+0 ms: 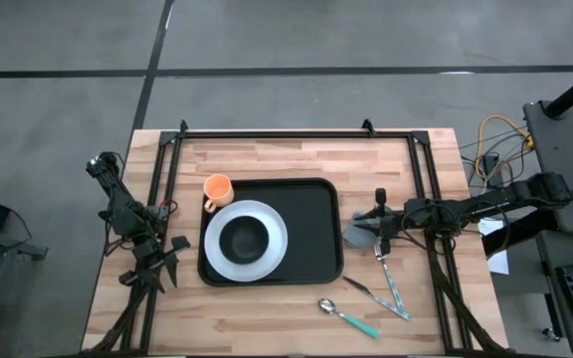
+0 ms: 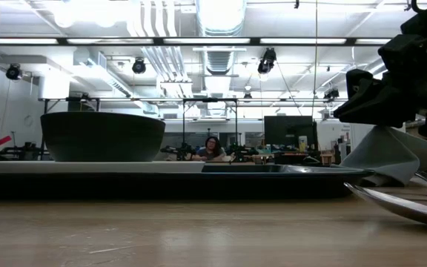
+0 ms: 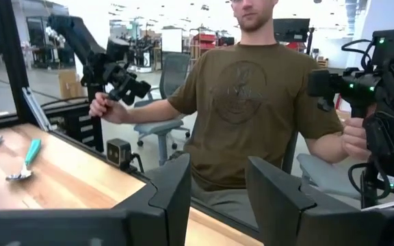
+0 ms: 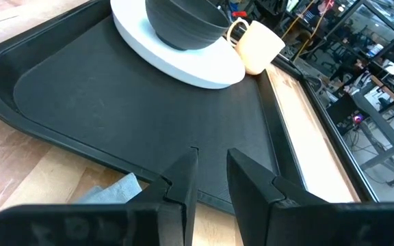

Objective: Set up tray
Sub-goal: Put the gray napkin on the black tray

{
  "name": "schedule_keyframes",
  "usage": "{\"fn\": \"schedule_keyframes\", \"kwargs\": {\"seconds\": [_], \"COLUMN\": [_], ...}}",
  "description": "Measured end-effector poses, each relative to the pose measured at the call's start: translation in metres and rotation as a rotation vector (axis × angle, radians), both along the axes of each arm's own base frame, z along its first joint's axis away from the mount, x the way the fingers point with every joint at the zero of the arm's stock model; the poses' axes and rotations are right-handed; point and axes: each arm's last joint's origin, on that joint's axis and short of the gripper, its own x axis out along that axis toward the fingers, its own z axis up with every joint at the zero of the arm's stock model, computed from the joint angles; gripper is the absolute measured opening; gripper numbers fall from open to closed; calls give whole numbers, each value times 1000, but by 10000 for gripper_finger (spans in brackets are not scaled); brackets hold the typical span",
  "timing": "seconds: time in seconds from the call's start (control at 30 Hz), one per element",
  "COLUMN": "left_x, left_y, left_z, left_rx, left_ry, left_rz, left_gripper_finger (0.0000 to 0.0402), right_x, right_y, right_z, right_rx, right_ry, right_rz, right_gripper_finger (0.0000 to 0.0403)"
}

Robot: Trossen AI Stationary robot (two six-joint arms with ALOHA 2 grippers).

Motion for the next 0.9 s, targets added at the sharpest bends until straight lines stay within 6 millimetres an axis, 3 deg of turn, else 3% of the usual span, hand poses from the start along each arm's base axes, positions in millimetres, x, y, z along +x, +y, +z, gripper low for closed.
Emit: {"fn": "schedule_keyframes", "kwargs": {"seconds": [0.9], "left_x": [0], "left_y": [0], "left_z": [0], "left_rx": [0], "left_ry": [1], "left_rz": [0], "left_gripper_finger": [120], "right_x": [1], "right_y": [0], "right_z": [4], "right_rx": [1], "right_ry": [-40], "right_rz": [2], "right_gripper_finger": [68]}}
